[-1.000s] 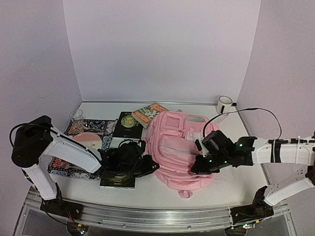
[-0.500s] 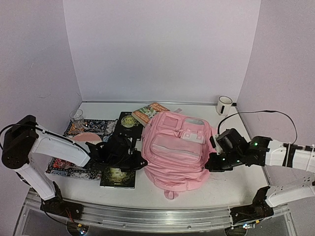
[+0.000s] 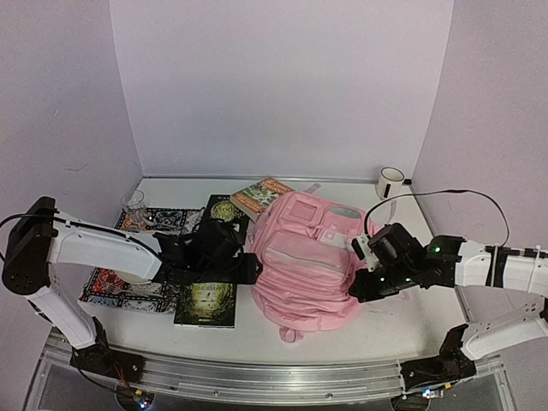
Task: Pack the student bag
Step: Zip the student bag into the second largest pocket of the bag.
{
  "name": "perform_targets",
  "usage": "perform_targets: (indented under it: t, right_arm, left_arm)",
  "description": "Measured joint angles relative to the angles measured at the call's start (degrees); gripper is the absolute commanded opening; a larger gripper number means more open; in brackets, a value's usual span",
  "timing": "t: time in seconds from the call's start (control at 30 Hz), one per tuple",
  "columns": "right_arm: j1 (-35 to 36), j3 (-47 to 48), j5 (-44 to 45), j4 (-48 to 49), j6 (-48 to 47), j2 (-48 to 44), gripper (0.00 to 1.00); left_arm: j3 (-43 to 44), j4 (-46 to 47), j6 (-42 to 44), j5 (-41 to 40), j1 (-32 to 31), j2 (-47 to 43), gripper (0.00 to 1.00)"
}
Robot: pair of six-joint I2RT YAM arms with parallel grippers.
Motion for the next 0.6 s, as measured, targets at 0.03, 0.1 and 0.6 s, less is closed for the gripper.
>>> perform_targets:
  t: [0.03, 0.1, 0.6]
  right_arm:
    - [0.44, 0.38, -0.33, 0.16, -0.08, 0.58, 0.00]
    - [1.01, 1.01, -0.89, 0.61, -0.26, 1.38, 0.00]
    - [2.11, 4.10, -3.19, 1.64, -1.33, 3.84, 0.00]
  left_arm:
    - [0.71, -0.16, 0.31, -0.70, -1.81, 0.00, 0.63]
    - [2.28, -0.39, 1.07, -1.97, -5.50, 0.18, 0.65]
    - [14.10, -0.86, 26.02, -13.04, -21.10, 13.83, 0.73]
